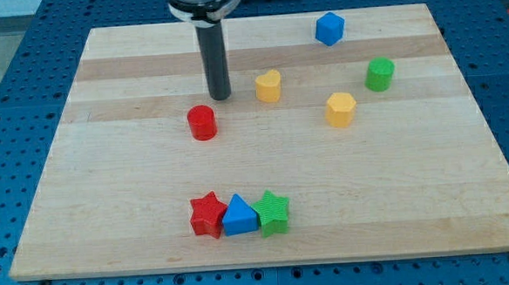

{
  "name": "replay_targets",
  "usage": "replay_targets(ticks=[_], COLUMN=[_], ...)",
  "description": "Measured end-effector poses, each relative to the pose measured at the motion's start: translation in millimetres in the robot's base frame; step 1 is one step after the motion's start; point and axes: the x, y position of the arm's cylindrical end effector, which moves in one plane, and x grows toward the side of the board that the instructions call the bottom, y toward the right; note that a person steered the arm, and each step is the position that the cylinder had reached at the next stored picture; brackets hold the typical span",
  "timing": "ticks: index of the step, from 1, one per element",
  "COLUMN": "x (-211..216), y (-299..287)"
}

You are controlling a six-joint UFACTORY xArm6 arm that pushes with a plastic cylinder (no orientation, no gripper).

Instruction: Push the red circle closer to the red star

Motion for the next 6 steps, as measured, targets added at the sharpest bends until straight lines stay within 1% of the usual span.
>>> replay_targets(ticks=[1,2,4,6], x=[52,109,84,120], y=[-16,-10,-15,-11])
